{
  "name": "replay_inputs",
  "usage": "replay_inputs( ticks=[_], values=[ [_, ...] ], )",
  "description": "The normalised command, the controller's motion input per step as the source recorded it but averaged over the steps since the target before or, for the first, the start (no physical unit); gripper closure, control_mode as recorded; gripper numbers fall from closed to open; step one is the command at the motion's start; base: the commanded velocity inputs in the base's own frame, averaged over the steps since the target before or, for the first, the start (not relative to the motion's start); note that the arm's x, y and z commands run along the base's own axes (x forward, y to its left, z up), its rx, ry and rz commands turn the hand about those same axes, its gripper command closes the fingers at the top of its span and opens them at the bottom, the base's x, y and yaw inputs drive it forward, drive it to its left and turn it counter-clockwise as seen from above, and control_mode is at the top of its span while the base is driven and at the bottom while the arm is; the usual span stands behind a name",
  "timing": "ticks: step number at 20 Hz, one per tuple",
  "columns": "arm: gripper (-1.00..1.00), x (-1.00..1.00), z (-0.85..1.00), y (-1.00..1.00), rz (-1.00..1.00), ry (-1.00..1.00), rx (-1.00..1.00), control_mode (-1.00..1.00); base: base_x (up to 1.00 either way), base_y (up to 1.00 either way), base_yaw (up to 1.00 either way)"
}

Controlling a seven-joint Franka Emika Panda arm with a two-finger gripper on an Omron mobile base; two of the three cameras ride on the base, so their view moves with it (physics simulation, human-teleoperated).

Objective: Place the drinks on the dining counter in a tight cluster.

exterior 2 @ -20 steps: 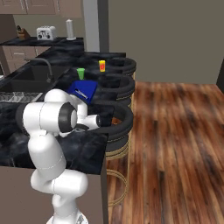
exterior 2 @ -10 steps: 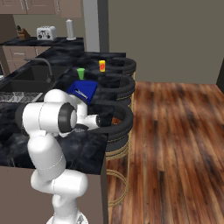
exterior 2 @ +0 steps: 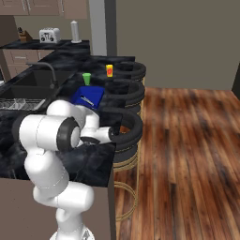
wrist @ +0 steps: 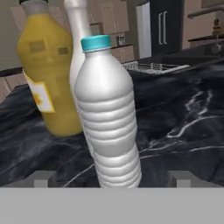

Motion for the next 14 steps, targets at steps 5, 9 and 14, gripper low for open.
replay_inputs(
  ticks=[5, 9, 14],
  values=[
    [-1.00, -0.14, 0.73, -0.51, -0.20, 0.02, 0.00, -1.00, 0.00, 0.00, 0.00],
    [-1.00, 0.00, 1.00, -0.51, -0.28, 0.36, -0.04, -1.00, 0.00, 0.00, 0.00],
    [-1.00, -0.03, 0.85, -0.51, -0.22, 0.50, -0.13, -1.00, 0.00, 0.00, 0.00]
  ],
)
